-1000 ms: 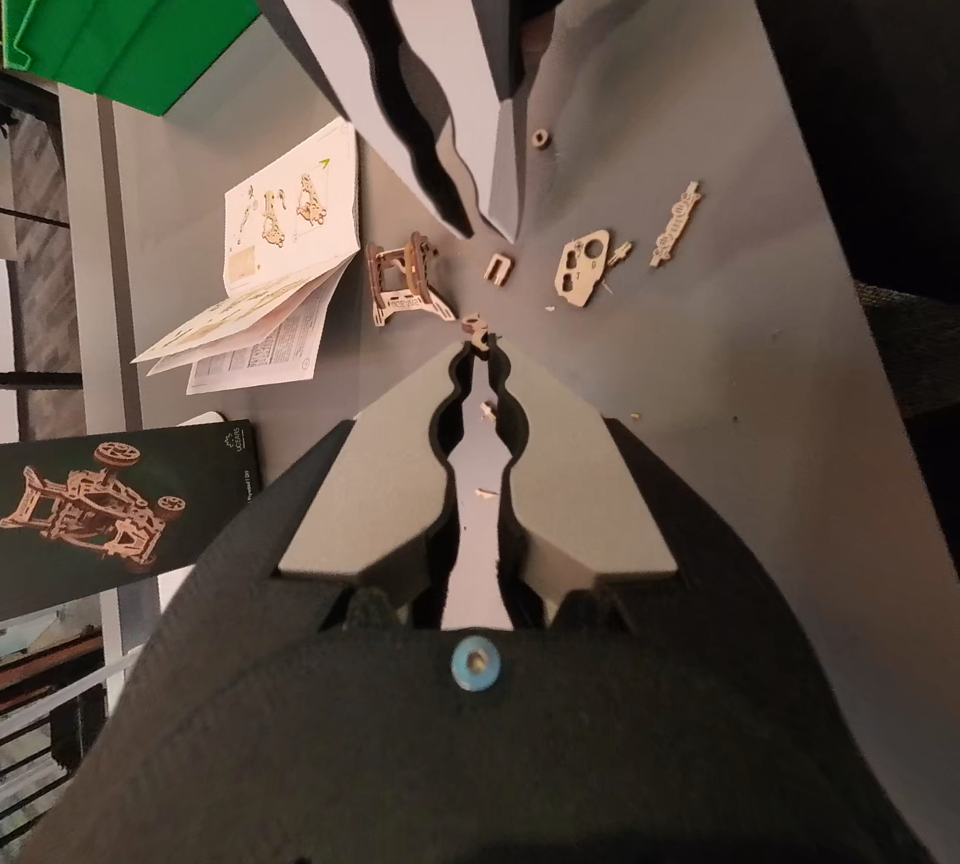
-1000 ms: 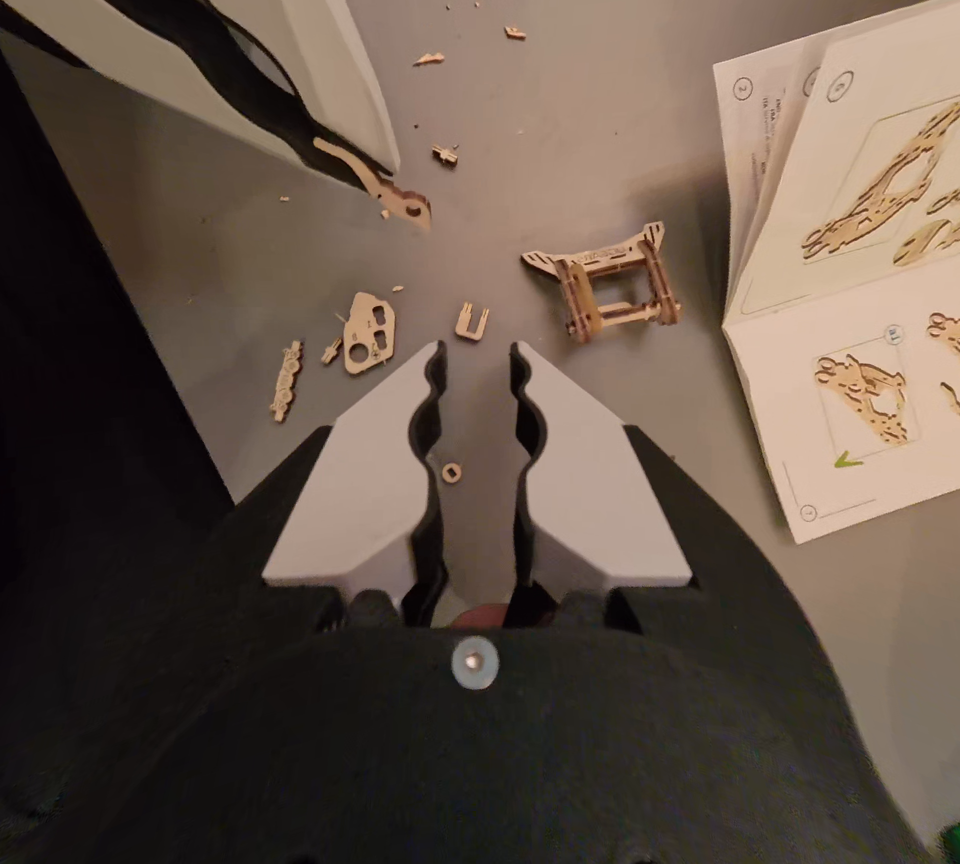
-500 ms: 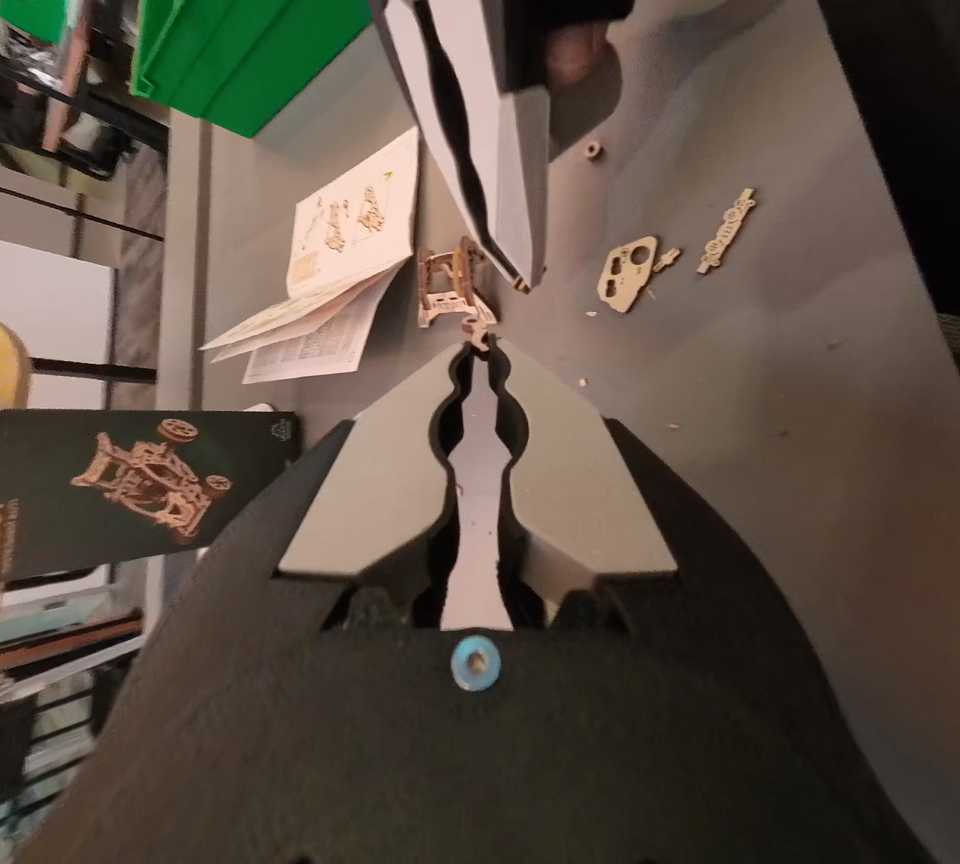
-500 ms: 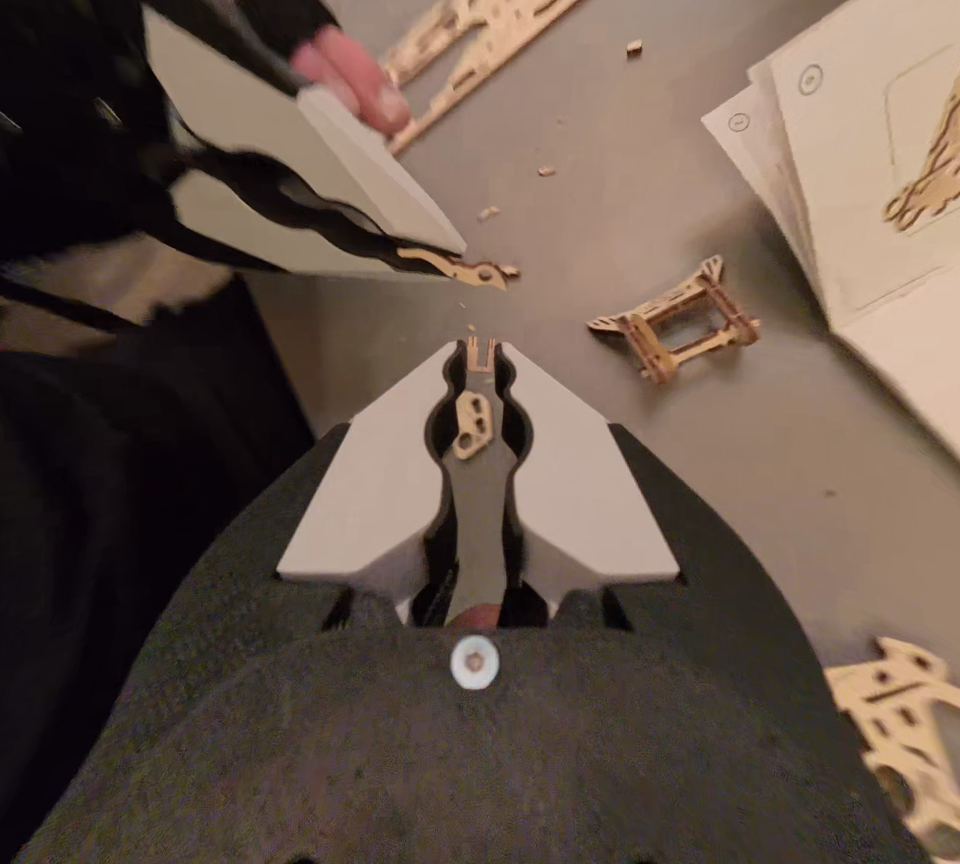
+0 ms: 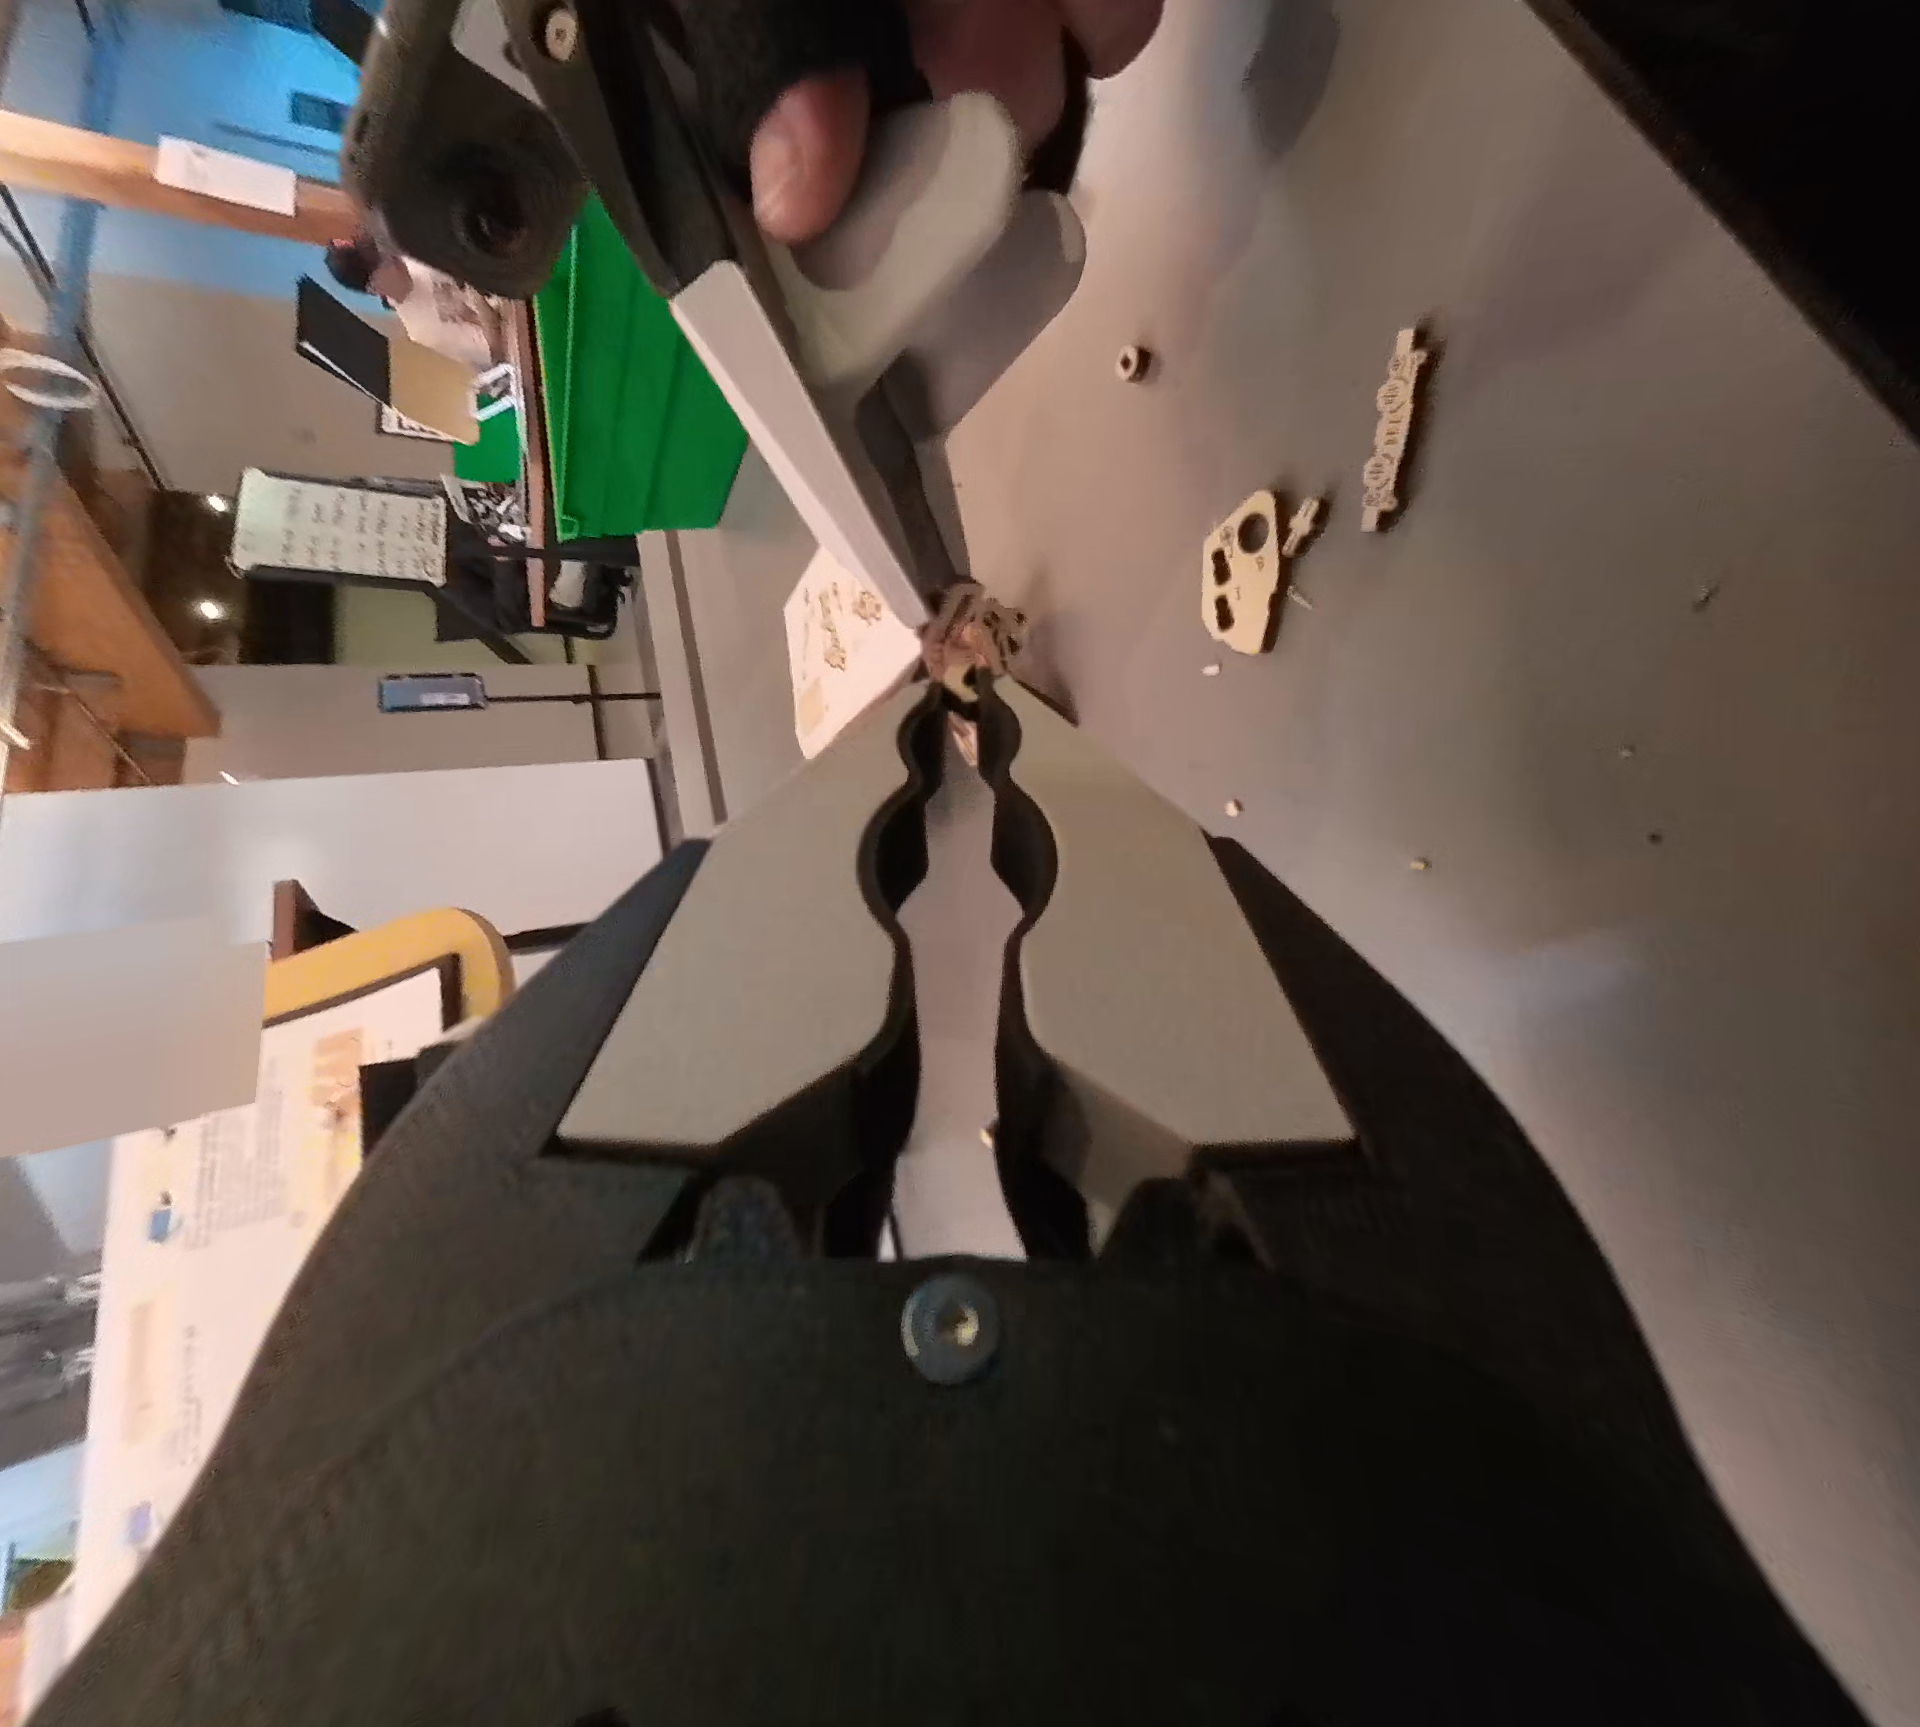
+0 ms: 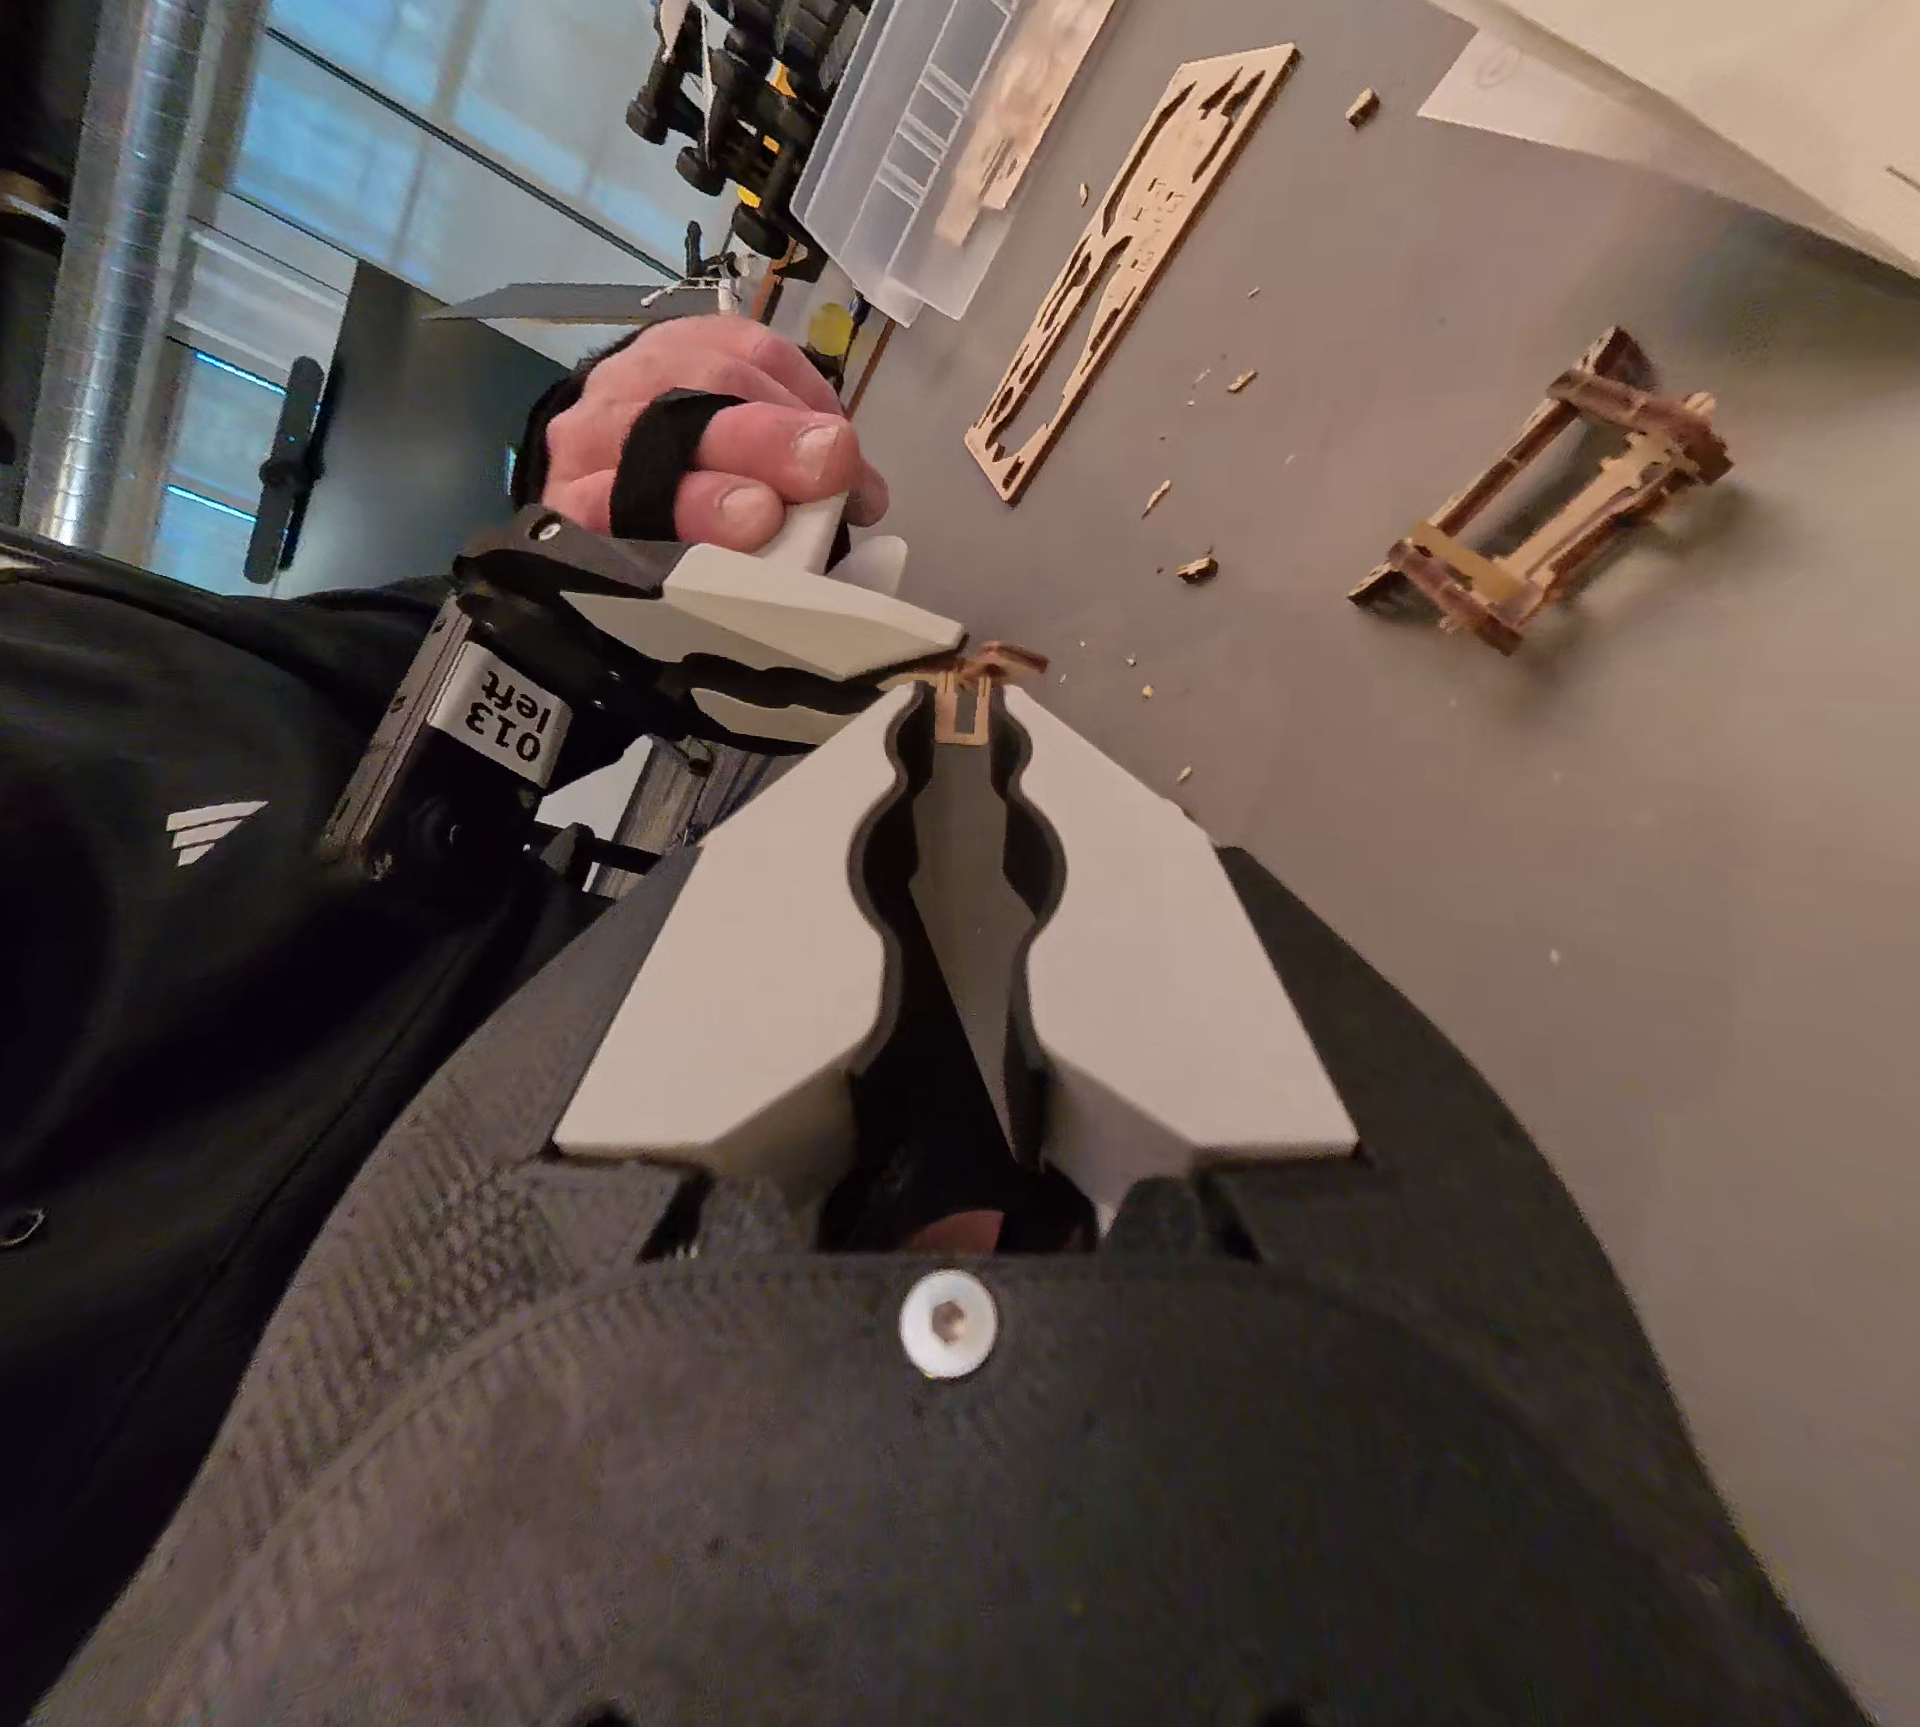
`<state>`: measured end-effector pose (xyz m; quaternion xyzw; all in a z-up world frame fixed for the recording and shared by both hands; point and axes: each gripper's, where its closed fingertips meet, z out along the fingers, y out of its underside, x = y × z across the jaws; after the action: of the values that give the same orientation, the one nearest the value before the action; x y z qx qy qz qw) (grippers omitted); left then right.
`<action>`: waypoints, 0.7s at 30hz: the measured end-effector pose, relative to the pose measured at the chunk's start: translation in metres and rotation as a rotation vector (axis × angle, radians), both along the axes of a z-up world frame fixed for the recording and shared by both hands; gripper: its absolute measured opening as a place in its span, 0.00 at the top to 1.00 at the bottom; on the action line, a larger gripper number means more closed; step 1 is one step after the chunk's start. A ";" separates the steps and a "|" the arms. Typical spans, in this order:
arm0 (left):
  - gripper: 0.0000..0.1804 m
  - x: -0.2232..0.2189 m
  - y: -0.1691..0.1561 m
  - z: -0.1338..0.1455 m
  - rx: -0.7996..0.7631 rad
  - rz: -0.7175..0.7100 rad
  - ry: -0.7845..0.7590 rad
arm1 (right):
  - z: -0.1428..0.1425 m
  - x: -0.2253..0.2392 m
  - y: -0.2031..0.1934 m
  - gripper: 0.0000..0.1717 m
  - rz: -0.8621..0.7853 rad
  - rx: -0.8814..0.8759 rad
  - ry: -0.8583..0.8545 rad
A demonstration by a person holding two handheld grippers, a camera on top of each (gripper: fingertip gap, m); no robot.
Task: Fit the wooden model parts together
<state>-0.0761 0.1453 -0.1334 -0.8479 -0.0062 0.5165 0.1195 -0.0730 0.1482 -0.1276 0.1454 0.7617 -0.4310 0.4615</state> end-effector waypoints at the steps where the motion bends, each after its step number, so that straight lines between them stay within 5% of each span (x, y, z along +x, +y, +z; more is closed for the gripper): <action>1: 0.98 -0.001 0.000 0.001 -0.003 -0.003 0.007 | -0.001 -0.001 0.001 0.95 -0.003 0.007 0.000; 13: 0.97 -0.004 -0.013 -0.059 0.043 0.093 -0.239 | -0.020 -0.008 0.019 0.96 -0.032 0.086 0.088; 21: 0.87 0.005 -0.019 -0.054 0.141 0.126 -0.316 | -0.019 -0.008 0.019 0.96 -0.023 0.076 0.104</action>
<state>-0.0713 0.1260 -0.1872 -0.9060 -0.1143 0.3815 0.1436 -0.0807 0.1667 -0.1470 0.1489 0.7987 -0.4141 0.4104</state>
